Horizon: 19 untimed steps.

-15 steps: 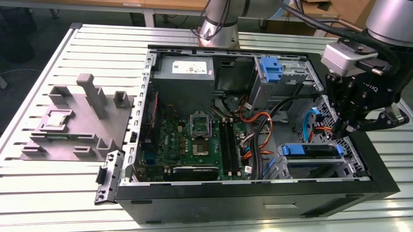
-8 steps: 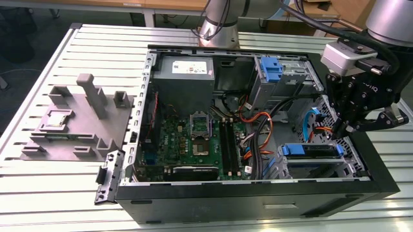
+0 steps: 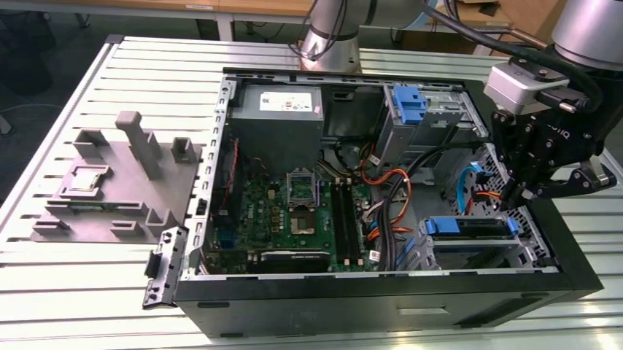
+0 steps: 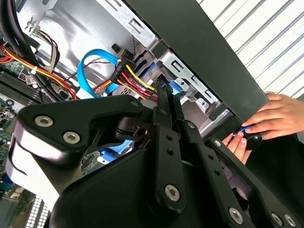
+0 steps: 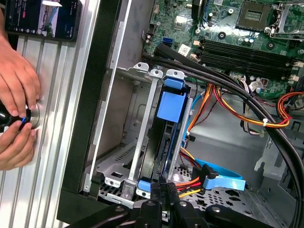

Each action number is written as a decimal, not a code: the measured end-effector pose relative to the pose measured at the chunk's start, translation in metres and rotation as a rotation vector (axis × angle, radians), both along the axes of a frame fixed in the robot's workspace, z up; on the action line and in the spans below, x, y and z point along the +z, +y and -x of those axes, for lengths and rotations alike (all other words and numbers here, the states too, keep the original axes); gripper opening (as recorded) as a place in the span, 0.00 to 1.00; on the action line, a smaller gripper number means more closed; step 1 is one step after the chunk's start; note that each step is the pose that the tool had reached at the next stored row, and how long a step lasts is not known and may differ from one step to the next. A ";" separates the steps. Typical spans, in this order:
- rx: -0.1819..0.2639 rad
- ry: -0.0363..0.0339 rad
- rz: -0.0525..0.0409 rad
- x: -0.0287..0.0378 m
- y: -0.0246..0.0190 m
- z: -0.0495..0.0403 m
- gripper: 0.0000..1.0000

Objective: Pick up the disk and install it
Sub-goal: 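Insert the first disk wire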

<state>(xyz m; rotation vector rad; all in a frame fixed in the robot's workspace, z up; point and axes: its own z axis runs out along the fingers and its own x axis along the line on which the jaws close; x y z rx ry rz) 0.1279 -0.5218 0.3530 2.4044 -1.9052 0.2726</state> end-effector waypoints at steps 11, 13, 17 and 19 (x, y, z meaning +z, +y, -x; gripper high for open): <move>-0.149 0.0007 -0.0098 -0.0014 0.0000 0.0004 0.16; -0.160 0.0023 -0.0309 -0.0016 0.0000 0.0007 0.16; -0.211 0.0021 -0.0417 -0.0032 0.0000 0.0009 0.16; -0.246 0.0014 -0.0419 -0.0044 0.0000 0.0009 0.16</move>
